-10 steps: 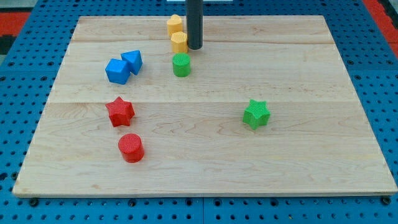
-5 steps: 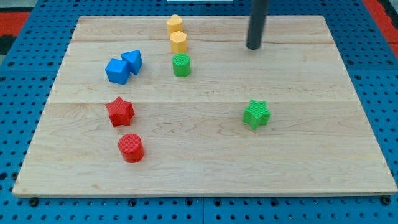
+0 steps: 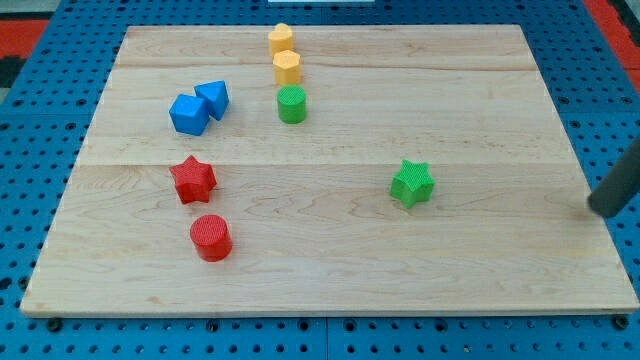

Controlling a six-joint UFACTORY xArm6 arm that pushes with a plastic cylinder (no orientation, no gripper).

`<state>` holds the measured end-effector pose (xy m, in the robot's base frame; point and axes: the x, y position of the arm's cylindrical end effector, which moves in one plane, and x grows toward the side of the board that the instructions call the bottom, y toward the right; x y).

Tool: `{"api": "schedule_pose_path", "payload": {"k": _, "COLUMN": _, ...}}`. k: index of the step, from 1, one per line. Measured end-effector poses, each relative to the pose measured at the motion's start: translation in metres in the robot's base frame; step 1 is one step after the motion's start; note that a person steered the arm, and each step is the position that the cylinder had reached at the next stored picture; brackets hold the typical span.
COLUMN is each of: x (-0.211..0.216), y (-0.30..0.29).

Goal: Place the green blocks vertically below to the yellow hexagon

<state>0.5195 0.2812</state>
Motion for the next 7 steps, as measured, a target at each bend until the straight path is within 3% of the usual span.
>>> {"api": "schedule_pose_path", "payload": {"k": 1, "x": 0.038, "y": -0.009}}
{"api": "schedule_pose_path", "payload": {"k": 2, "x": 0.004, "y": -0.061}}
{"api": "schedule_pose_path", "payload": {"k": 3, "x": -0.067, "y": -0.093}}
{"api": "schedule_pose_path", "payload": {"k": 4, "x": -0.061, "y": -0.199}}
{"api": "schedule_pose_path", "payload": {"k": 5, "x": -0.022, "y": -0.189}}
{"api": "schedule_pose_path", "payload": {"k": 6, "x": -0.037, "y": -0.257}}
{"api": "schedule_pose_path", "payload": {"k": 7, "x": -0.1, "y": -0.244}}
